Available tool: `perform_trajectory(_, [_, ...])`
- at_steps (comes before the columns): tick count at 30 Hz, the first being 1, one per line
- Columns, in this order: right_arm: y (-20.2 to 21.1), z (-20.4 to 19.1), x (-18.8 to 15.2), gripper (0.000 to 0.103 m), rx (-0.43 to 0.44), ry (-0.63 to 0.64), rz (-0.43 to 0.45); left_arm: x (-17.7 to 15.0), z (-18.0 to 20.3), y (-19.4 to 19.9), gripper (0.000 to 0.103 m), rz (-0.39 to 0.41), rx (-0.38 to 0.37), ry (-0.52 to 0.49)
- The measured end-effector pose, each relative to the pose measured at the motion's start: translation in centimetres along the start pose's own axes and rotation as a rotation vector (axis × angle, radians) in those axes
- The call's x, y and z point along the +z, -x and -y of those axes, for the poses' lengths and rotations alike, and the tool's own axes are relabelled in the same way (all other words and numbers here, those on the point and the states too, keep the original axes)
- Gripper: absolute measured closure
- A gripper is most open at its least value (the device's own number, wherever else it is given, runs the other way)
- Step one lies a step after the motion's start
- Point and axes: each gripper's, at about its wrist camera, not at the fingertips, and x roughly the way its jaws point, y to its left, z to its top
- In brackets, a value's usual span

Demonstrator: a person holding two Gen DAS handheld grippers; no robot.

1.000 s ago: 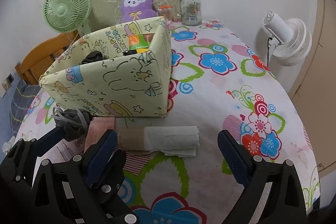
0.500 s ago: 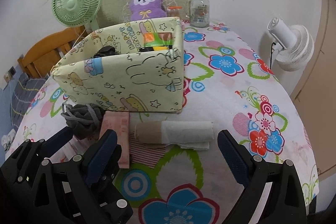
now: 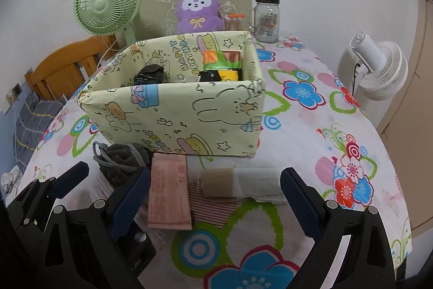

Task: Organize soft objects
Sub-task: 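Grasp the grey mesh bath sponge by its cord with the left tool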

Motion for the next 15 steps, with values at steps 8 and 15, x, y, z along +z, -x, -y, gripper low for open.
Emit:
perform_trajectory(8, [-1.4, -0.7, 0.3, 0.005, -0.008, 0.009, -0.027, 0.3, -1.1, -1.8, 0.029, -0.03, -0.019, 0.015])
perform_trajectory(15, [-2.3, -0.6, 0.7, 0.005, -0.017, -0.002, -0.039, 0.6, -1.2, -2.8, 0.031, -0.056, -0.041, 0.024])
